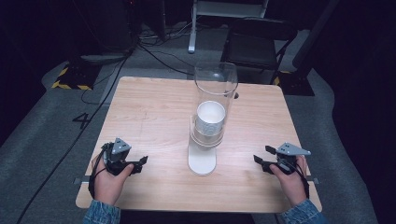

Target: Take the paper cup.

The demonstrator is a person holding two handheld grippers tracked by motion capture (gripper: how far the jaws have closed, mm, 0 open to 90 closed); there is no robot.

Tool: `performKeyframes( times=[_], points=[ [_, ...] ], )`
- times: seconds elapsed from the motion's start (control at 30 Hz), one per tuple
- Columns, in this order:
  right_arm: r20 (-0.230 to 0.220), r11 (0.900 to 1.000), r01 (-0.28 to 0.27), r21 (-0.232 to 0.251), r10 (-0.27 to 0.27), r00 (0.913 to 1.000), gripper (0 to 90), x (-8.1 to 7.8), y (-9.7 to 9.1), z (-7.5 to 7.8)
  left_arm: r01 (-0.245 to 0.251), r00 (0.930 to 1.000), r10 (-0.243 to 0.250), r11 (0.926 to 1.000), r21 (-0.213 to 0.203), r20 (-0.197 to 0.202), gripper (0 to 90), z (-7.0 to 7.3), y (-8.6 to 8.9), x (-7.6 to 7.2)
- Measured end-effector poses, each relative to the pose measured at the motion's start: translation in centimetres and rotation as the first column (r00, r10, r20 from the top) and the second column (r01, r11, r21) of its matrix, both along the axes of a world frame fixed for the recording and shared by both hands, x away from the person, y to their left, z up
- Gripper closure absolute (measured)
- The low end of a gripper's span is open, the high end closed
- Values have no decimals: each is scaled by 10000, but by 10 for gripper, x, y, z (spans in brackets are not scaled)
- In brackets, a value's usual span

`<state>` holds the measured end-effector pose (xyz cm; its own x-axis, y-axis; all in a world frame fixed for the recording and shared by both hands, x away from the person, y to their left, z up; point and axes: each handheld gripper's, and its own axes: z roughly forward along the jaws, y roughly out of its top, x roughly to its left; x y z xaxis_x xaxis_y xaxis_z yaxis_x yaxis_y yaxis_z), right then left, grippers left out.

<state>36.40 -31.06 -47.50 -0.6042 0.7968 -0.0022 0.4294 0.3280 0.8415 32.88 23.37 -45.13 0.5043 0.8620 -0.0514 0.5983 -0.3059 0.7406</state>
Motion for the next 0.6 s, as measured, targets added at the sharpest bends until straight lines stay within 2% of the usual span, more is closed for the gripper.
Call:
performKeyframes(
  times=[0.33, 0.4, 0.47, 0.53, 0.6],
  points=[
    [-45, 10000, -20, 86, 20, 10000, 308, 0, 0, 0, 88, 10000, -88, 10000, -46, 22, 207, 3, -1, -1],
    [-97, 9999, -48, 145, 49, 9999, 303, -1, 2, 3, 113, 9999, -115, 9991, -404, -35, 207, 4, -1, -2],
    [-17, 9999, -78, 110, 78, 10000, 303, -1, 3, 7, 70, 10000, -69, 9985, -540, 14, 207, 7, -1, -3],
    [116, 9999, -120, 109, 119, 9999, 302, -1, 4, 12, 101, 9999, -98, 9988, -476, 60, 207, 8, 0, -3],
    [184, 9993, -203, 316, 198, 9996, 300, -2, 6, 18, 41, 9998, -32, 9987, -517, 176, 207, 12, 0, -5]
  ],
)
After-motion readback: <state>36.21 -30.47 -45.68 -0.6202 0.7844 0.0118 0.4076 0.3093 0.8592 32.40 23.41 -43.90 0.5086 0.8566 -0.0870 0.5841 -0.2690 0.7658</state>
